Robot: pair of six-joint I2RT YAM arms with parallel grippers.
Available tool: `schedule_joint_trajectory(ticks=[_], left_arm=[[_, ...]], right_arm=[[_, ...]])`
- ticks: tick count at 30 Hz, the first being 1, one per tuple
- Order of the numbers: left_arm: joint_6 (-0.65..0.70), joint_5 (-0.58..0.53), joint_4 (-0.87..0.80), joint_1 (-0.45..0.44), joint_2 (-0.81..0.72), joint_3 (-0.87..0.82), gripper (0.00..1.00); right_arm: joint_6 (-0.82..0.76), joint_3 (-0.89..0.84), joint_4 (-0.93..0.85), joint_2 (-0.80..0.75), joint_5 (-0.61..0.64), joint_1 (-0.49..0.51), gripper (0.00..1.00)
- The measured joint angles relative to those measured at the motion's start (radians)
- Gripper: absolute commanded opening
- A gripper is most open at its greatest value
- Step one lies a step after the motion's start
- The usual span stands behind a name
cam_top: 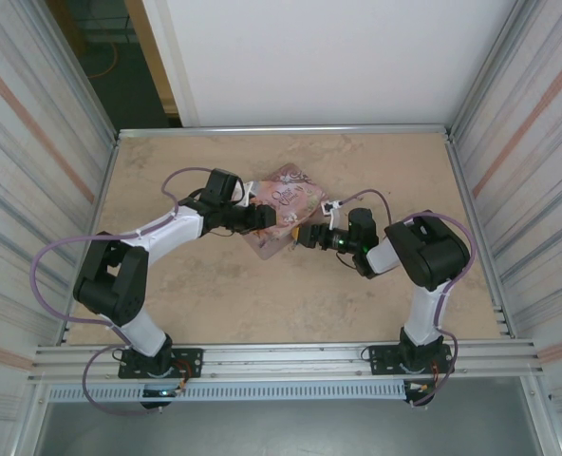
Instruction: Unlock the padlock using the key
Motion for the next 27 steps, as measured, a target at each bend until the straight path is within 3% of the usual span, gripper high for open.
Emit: schedule_joint_trajectory(ticks=[10,27], left_arm=[[0.000,-0.001,-0.014,0.000,0.000,0.005,0.52],[0.000,-0.001,-0.032,0.004,-0.002,0.008,0.52]], right_arm=[[-0.031,0.004,-0.031,0.000,-0.049,0.009,0.55],[-0.086,0.004,-0.110,0.000,-0.043,0.008,0.23]])
